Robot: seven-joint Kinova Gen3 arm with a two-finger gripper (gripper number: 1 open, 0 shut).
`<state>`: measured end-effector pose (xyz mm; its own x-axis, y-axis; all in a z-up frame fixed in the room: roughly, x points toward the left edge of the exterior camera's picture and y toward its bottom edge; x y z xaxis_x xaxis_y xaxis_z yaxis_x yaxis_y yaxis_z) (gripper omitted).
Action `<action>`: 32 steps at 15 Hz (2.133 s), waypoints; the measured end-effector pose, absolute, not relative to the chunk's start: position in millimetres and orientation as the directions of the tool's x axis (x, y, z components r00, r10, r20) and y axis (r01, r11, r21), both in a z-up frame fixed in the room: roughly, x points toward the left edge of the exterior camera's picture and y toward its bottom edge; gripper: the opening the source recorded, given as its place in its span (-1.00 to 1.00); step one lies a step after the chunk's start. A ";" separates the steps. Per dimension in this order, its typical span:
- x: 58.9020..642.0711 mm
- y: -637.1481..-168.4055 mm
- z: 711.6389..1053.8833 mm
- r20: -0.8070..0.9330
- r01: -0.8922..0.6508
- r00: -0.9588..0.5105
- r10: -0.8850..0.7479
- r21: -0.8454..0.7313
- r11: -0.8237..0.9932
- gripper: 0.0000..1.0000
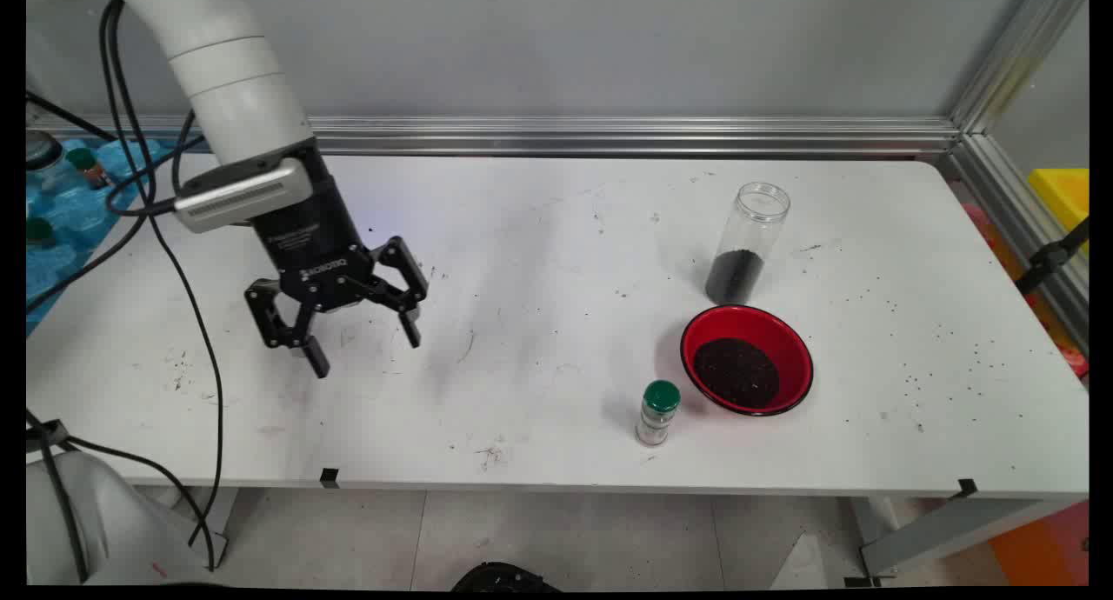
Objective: Pick up the black seasoning powder from the table
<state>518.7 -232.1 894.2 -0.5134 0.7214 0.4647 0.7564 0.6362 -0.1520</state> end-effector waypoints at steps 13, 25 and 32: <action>469.5 -296.3 888.8 0.540 0.373 -0.743 0.394 -0.155 0.915 1.00; 425.8 -358.7 877.0 0.632 -0.006 -0.773 0.060 -0.103 0.995 1.00; 399.9 -388.9 858.6 0.677 -0.177 -0.728 -0.102 -0.042 0.983 1.00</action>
